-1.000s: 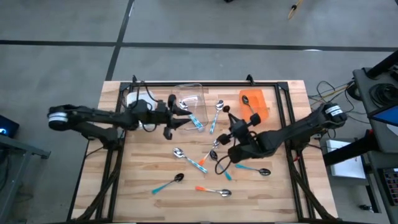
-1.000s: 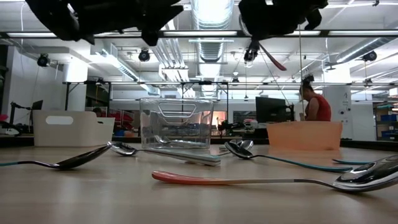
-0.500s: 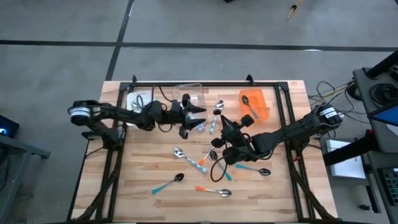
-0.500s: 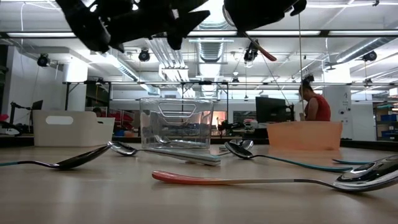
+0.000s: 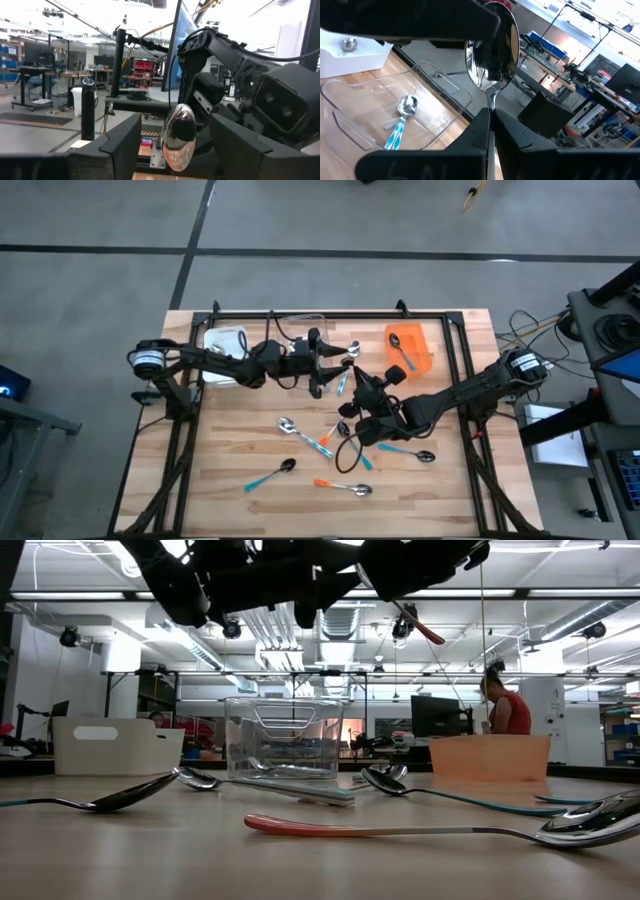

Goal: Sort silverware by color (type)
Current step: Put the orange spoon into the white bin

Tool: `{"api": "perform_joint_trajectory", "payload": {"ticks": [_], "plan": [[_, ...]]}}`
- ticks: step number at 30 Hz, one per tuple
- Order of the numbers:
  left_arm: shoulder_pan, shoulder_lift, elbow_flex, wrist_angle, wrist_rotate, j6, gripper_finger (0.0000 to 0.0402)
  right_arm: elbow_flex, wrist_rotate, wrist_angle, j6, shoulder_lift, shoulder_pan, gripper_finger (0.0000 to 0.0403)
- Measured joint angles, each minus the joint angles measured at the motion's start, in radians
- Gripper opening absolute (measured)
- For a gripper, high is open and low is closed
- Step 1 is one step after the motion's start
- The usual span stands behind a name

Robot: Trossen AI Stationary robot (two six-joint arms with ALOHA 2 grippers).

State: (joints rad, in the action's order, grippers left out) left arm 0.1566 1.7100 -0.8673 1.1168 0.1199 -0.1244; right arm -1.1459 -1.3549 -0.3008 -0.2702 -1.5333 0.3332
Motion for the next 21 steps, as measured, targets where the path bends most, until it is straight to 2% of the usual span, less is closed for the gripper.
{"api": "perform_joint_trajectory", "payload": {"ticks": [5, 14, 21], "plan": [[0.0, 0.0, 0.003, -0.009, -0.056, -0.024, 0.0179, 0.001, -0.008, 0.0, 0.007, 0.0, 0.0, 0.0008], [0.0, 0.0, -0.006, -0.015, -0.056, -0.06, 0.0082, 0.001, 0.0, 0.0, 0.02, -0.02, -0.012, 0.0008], [0.0, 0.0, -0.008, -0.035, -0.056, -0.091, 0.0072, 0.001, 0.001, 0.002, 0.013, -0.036, -0.013, 0.0008]]}}
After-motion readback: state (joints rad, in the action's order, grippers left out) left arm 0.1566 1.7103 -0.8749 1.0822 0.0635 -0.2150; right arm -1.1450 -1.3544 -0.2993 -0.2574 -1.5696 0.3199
